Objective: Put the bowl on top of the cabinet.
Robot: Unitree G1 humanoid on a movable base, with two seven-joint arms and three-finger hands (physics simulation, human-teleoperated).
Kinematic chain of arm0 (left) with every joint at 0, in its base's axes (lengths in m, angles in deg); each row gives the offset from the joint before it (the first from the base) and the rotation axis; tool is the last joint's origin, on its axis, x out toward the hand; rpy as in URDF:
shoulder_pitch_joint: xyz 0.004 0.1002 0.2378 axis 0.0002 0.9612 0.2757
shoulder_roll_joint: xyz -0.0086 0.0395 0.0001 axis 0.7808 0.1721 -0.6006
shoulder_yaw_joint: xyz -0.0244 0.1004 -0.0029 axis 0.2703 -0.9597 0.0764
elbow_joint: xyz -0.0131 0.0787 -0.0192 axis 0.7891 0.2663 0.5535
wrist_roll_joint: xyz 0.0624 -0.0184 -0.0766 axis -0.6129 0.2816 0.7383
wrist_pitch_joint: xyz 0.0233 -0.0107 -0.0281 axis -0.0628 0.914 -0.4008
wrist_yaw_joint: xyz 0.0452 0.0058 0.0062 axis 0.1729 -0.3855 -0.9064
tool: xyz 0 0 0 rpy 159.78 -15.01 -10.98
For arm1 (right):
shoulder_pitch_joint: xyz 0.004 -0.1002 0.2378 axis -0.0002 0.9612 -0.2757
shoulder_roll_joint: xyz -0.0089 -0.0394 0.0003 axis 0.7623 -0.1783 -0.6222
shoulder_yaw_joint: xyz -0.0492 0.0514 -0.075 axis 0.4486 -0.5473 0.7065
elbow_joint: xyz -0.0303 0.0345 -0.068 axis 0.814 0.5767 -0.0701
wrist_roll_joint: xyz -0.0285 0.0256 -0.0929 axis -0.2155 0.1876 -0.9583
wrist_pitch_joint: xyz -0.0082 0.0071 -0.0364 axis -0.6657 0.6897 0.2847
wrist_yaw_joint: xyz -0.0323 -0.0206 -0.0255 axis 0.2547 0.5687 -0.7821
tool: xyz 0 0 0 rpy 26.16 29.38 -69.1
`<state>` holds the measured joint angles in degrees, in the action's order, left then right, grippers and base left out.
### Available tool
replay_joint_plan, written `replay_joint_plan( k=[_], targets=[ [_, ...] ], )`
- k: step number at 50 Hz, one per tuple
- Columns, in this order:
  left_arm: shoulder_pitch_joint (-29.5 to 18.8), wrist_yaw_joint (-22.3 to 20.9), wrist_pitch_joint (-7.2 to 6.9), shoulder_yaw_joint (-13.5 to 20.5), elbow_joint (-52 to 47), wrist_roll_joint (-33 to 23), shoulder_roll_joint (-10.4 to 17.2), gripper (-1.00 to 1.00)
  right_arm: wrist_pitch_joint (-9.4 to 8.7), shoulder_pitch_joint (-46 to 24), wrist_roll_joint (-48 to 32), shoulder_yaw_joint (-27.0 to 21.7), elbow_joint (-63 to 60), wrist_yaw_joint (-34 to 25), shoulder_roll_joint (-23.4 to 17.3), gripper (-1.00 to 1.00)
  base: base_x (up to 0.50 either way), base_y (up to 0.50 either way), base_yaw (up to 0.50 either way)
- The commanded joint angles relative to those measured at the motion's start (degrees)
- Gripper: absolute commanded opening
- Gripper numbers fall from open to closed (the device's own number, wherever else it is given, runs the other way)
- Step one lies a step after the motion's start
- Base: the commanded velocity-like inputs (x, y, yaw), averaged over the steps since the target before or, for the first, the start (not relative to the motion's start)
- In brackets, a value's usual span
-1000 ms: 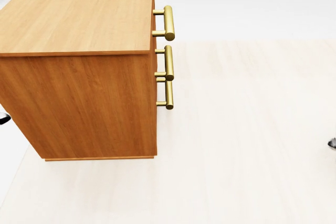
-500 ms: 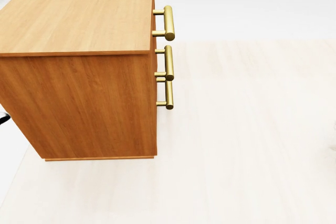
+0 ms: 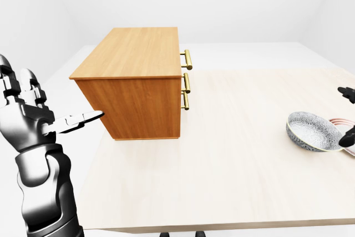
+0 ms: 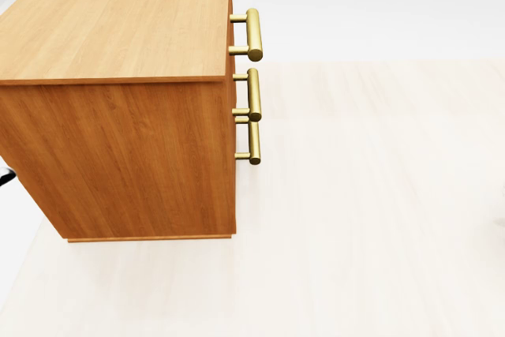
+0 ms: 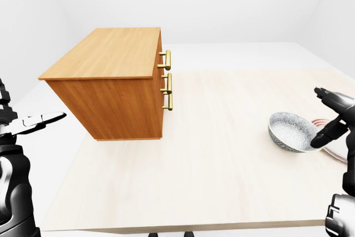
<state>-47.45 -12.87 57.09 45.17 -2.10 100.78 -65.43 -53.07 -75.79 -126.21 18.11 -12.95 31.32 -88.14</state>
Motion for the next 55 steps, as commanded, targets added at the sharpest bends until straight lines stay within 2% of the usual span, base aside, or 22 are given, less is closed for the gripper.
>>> replay_joint_plan(
  k=[1, 27, 40, 55],
  targets=[
    [-0.6, 0.8, 0.0, -0.6, 1.5, -0.3, -0.3, 1.0, 1.03, -0.8, -1.3, 0.7, 5.7, 0.7, -0.2, 1.0, 0.0, 0.0, 0.0],
    [-0.5, 0.9, 0.0, -0.6, 1.3, -0.3, -0.3, 1.0, 2.13, 5.2, 0.5, 1.4, 8.1, 4.9, 3.1, 1.0, 0.0, 0.0, 0.0],
    [-0.5, 0.8, 0.0, -0.8, 1.7, -0.5, -0.4, 1.0, 1.6, 4.8, 1.3, 2.3, 9.3, 6.1, 4.6, 1.0, 0.0, 0.0, 0.0],
    [-0.4, 0.8, 0.0, -0.8, 1.3, -0.4, -0.5, 1.0, 0.66, 1.1, -0.3, 4.6, 10.5, 6.4, 7.0, 1.0, 0.0, 0.0, 0.0]
  ],
)
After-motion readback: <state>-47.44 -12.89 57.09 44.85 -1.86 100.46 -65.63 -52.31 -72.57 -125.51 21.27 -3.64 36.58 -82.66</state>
